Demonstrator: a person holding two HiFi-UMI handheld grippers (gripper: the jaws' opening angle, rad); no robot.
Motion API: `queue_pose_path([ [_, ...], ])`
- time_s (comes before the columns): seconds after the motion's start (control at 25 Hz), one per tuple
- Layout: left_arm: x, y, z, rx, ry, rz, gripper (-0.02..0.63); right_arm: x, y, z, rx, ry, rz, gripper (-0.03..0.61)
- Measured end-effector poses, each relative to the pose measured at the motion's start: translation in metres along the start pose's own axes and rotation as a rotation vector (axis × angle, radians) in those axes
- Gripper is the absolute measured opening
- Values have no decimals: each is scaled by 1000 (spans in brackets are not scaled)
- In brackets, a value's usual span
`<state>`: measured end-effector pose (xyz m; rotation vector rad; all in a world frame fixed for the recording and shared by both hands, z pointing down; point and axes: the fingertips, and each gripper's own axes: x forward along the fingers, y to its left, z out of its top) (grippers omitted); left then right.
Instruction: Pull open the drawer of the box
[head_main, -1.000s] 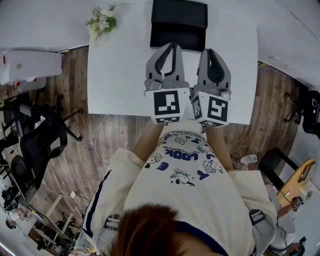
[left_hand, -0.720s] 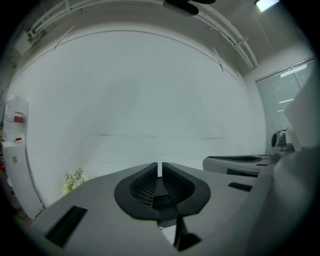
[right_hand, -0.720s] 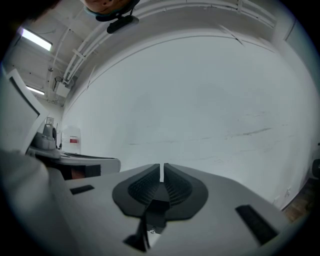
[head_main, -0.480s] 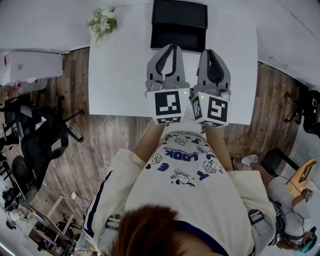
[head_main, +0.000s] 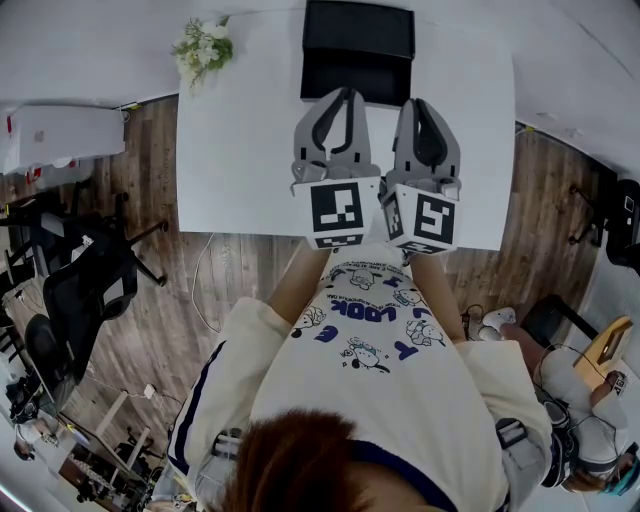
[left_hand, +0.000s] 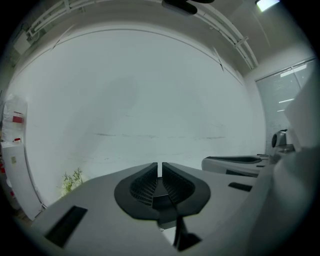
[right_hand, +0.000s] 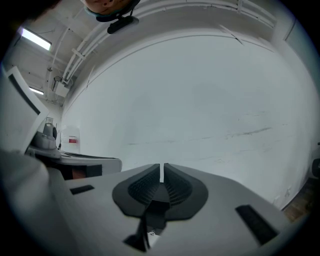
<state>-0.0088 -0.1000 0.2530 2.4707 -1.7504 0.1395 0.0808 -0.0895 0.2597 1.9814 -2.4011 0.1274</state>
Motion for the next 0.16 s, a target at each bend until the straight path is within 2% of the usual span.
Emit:
queue_pose_path([
  [0.16,2,1,1,1,-1,-1,38,3,1,1,-2,2,1,43],
])
